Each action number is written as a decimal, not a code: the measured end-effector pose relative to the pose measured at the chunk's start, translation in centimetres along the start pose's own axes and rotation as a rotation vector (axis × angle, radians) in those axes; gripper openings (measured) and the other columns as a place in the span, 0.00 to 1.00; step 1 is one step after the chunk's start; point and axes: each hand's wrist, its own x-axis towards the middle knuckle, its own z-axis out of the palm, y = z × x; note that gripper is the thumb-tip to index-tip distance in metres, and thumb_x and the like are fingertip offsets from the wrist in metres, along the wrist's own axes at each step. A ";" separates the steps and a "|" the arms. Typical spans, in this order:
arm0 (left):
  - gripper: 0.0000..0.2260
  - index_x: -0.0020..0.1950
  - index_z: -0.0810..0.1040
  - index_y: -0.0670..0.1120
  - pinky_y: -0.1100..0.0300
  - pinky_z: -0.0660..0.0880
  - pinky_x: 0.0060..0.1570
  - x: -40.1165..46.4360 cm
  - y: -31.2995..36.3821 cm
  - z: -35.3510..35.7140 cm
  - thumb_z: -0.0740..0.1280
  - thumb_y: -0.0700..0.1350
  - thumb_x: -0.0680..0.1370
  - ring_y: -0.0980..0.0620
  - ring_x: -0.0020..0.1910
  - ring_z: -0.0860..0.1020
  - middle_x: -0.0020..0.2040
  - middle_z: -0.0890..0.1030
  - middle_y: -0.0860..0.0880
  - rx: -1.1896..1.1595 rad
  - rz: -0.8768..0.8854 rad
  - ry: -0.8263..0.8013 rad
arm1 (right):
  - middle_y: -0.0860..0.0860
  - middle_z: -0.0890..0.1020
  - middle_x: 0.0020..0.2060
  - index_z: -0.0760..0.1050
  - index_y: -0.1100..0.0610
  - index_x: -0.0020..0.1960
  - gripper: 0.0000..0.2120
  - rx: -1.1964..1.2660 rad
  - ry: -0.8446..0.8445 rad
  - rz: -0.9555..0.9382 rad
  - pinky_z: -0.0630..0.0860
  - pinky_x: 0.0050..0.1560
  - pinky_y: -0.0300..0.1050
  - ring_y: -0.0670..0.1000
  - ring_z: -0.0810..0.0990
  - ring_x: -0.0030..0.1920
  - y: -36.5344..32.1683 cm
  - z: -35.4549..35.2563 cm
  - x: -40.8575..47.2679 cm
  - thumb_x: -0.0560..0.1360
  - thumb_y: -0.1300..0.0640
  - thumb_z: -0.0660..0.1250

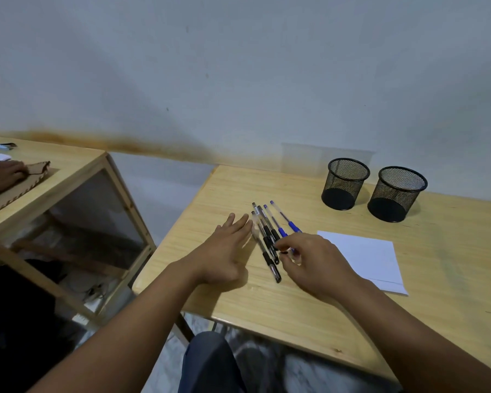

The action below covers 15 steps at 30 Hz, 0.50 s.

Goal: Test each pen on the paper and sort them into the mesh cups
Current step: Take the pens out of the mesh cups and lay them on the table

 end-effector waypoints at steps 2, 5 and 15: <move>0.40 0.81 0.45 0.47 0.44 0.44 0.76 -0.3 -0.3 0.1 0.65 0.43 0.75 0.48 0.78 0.37 0.81 0.42 0.50 -0.007 -0.014 0.004 | 0.38 0.81 0.47 0.79 0.43 0.55 0.10 -0.005 -0.001 0.000 0.75 0.44 0.40 0.39 0.74 0.42 -0.7 0.1 0.1 0.75 0.51 0.64; 0.35 0.81 0.49 0.47 0.43 0.48 0.77 -0.6 -0.5 0.5 0.62 0.45 0.77 0.47 0.79 0.41 0.81 0.47 0.49 -0.041 -0.027 0.034 | 0.36 0.79 0.39 0.78 0.43 0.50 0.07 -0.025 -0.012 0.017 0.76 0.41 0.43 0.41 0.75 0.40 -1.6 0.4 0.1 0.74 0.46 0.64; 0.26 0.79 0.58 0.51 0.50 0.49 0.77 -1.4 -0.2 2.2 0.60 0.44 0.81 0.52 0.79 0.49 0.80 0.56 0.53 -0.140 -0.023 0.138 | 0.47 0.83 0.46 0.79 0.49 0.54 0.10 -0.014 -0.047 0.145 0.77 0.43 0.41 0.48 0.80 0.45 -3.9 2.1 -0.8 0.74 0.52 0.69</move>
